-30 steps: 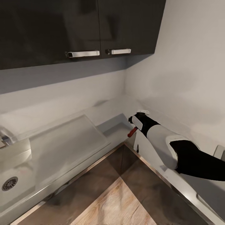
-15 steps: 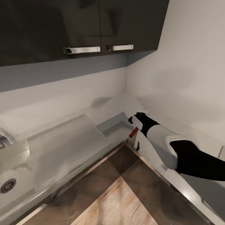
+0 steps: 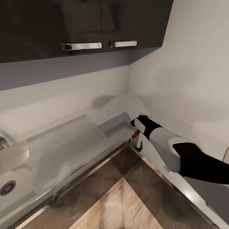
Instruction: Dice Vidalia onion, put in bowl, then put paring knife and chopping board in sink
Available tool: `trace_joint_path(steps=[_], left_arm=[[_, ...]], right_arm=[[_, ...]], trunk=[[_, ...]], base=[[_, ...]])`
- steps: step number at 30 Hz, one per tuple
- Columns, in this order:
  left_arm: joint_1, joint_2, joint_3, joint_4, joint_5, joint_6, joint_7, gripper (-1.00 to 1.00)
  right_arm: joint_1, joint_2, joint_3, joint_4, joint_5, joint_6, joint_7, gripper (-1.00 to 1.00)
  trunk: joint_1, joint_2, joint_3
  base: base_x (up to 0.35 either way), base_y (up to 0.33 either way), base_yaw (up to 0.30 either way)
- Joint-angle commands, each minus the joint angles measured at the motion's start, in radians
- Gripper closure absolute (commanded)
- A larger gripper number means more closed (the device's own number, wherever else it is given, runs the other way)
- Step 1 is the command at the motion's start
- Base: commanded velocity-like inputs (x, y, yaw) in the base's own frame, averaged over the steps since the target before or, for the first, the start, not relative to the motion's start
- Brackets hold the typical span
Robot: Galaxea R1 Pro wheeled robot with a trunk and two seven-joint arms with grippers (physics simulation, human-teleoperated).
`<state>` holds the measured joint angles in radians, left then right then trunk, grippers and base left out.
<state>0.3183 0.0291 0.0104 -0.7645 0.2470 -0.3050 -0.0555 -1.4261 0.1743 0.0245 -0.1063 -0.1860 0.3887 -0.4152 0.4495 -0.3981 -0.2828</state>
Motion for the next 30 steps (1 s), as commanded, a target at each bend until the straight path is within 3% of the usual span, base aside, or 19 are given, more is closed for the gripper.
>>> trace_joint_path(steps=[1,30], left_arm=[[0.000,0.000,0.000,-0.001,0.010,0.000,-0.006,-1.00],[0.000,0.000,0.000,0.004,0.010,0.000,-0.006,-1.00]], right_arm=[[-0.001,0.000,0.003,-0.001,-0.007,0.005,-0.005,-1.00],[-0.001,0.000,0.003,-0.001,-0.007,0.004,-0.005,-1.00]], trunk=[[0.001,-0.002,-0.003],[0.001,-0.002,-0.050]], base=[[0.000,0.000,0.000],[0.000,0.000,0.000]])
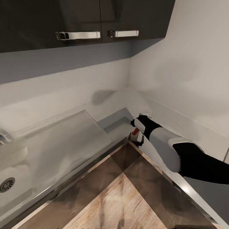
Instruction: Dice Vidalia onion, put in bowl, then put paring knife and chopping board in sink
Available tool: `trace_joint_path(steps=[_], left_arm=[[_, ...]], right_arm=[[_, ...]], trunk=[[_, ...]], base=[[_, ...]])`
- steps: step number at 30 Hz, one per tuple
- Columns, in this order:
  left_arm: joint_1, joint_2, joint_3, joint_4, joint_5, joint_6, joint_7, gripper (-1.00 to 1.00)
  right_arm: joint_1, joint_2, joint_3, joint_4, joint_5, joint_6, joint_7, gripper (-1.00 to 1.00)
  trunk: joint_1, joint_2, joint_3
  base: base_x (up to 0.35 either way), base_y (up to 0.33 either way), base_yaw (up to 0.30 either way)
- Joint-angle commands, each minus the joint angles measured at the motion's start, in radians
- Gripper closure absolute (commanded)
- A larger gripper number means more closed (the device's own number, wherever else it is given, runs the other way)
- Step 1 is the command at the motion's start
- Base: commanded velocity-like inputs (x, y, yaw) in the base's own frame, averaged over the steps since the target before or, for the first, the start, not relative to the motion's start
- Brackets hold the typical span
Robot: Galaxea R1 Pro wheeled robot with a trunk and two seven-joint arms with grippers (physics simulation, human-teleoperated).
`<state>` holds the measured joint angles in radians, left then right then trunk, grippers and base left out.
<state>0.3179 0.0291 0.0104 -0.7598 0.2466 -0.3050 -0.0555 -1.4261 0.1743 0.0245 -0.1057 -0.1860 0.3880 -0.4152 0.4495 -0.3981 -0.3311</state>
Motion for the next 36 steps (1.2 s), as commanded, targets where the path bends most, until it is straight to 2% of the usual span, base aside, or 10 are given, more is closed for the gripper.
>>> trace_joint_path(steps=[1,36], left_arm=[[0.001,0.000,0.000,-0.001,0.010,0.000,-0.006,-1.00],[0.001,0.000,0.000,0.000,0.010,0.000,-0.006,-1.00]], right_arm=[[0.000,0.000,0.003,-0.002,-0.007,0.005,-0.005,-1.00],[0.000,0.000,0.004,0.003,-0.007,0.005,-0.006,-1.00]], trunk=[[0.001,-0.002,-0.003],[0.001,-0.002,-0.058]], base=[[0.000,0.000,0.000],[0.000,0.000,0.000]])
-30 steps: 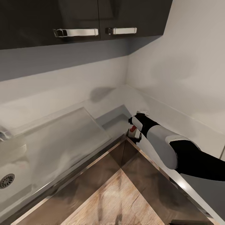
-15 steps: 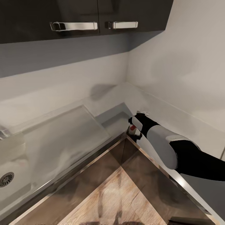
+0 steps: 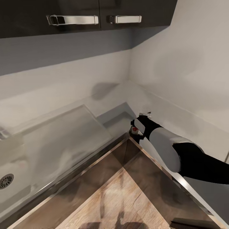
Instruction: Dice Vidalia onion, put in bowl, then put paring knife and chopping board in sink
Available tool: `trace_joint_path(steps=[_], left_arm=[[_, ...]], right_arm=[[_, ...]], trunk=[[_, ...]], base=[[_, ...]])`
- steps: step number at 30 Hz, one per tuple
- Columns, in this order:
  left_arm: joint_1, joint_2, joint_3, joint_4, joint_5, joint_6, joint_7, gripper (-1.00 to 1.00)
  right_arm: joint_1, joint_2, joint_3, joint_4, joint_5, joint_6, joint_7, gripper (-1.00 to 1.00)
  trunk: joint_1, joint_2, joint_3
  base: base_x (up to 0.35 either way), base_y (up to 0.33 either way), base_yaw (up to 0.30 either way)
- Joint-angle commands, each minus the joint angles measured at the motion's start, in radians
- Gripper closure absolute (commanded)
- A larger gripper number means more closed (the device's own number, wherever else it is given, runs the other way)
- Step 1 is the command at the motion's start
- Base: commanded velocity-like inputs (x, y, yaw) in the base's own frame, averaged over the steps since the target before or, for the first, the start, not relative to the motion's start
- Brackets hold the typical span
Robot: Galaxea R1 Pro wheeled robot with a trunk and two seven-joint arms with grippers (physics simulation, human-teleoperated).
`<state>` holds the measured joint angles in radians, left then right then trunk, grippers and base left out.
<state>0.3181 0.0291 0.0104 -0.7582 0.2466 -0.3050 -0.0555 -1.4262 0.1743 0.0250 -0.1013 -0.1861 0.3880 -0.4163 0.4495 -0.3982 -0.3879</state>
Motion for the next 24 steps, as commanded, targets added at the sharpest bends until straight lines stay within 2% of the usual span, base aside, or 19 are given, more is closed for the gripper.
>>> trace_joint_path(steps=[1,24], left_arm=[[0.000,0.000,0.000,-0.001,0.010,0.000,-0.006,-1.00],[0.000,0.000,0.000,-0.001,0.011,0.000,-0.006,-1.00]], right_arm=[[0.000,0.000,0.003,-0.001,-0.007,0.005,-0.005,-1.00],[0.000,0.000,0.003,0.002,-0.007,0.004,-0.005,-1.00]], trunk=[[0.001,-0.002,-0.002],[0.001,-0.002,-0.019]], base=[[0.000,0.000,0.000],[0.000,0.000,0.000]])
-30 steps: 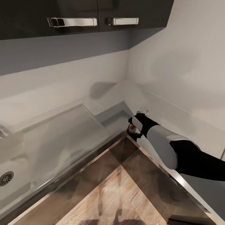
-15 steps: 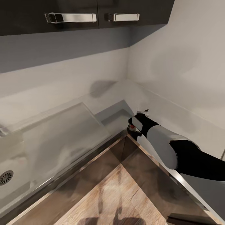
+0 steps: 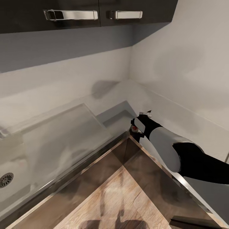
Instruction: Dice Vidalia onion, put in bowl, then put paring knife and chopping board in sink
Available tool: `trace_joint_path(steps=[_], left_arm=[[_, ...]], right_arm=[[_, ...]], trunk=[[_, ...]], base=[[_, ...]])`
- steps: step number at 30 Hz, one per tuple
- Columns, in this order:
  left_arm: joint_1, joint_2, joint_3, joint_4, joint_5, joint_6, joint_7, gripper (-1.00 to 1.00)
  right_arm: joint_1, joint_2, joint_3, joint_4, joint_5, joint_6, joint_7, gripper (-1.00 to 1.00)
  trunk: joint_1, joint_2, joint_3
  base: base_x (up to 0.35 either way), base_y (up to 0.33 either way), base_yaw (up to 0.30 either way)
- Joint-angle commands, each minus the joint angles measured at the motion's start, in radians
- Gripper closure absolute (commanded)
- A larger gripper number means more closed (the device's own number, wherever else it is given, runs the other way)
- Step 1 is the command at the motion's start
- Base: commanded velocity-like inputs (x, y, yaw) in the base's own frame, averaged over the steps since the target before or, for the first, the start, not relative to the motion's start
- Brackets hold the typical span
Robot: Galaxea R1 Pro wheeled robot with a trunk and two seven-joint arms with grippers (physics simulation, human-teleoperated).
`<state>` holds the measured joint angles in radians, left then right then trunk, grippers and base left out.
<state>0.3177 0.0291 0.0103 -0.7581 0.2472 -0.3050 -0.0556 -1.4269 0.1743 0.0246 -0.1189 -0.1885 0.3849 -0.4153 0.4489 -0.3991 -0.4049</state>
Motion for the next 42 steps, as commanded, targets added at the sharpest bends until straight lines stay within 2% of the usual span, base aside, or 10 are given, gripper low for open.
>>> trace_joint_path(steps=[1,9,10,23,25,28,31,42], left_arm=[[0.000,0.000,0.000,-0.001,0.010,0.000,-0.006,-1.00],[0.001,0.000,0.000,-0.001,0.010,0.000,-0.006,-1.00],[0.001,0.000,0.000,-0.001,0.010,0.000,-0.006,-1.00],[0.001,0.000,0.000,-0.001,0.010,0.000,-0.006,-1.00],[0.001,0.000,0.000,-0.001,0.009,0.000,-0.006,-1.00],[0.001,0.000,0.000,-0.001,0.010,0.000,-0.006,-1.00],[0.001,0.000,0.000,-0.001,0.010,0.000,-0.006,-1.00],[0.001,0.000,0.000,-0.001,0.010,0.000,-0.006,-1.00]], right_arm=[[0.000,0.000,0.003,0.019,-0.005,0.007,-0.006,-1.00],[0.000,0.000,0.003,0.027,-0.005,0.007,-0.006,-1.00],[0.000,0.000,0.003,0.028,-0.005,0.007,-0.006,1.00],[0.000,0.000,0.003,0.028,-0.005,0.007,-0.009,1.00],[0.000,0.000,0.003,0.028,-0.013,0.008,-0.009,1.00],[0.000,0.000,0.003,0.028,-0.051,0.008,-0.010,1.00],[0.000,0.000,0.003,0.027,-0.070,0.008,-0.010,1.00],[0.000,0.000,0.004,0.027,-0.077,0.008,-0.010,1.00]], trunk=[[0.001,-0.001,-0.002],[0.001,-0.001,-0.002],[0.001,-0.001,-0.002],[0.001,-0.001,-0.002],[0.001,-0.001,-0.002],[0.001,-0.001,0.001],[0.001,-0.001,0.006],[0.001,-0.001,0.023]], base=[[0.000,0.000,0.000],[0.000,0.000,0.000],[0.000,0.000,0.000],[0.000,0.000,0.000],[0.000,0.000,0.000],[0.000,0.000,0.000],[0.000,0.000,0.000],[0.000,0.000,0.000]])
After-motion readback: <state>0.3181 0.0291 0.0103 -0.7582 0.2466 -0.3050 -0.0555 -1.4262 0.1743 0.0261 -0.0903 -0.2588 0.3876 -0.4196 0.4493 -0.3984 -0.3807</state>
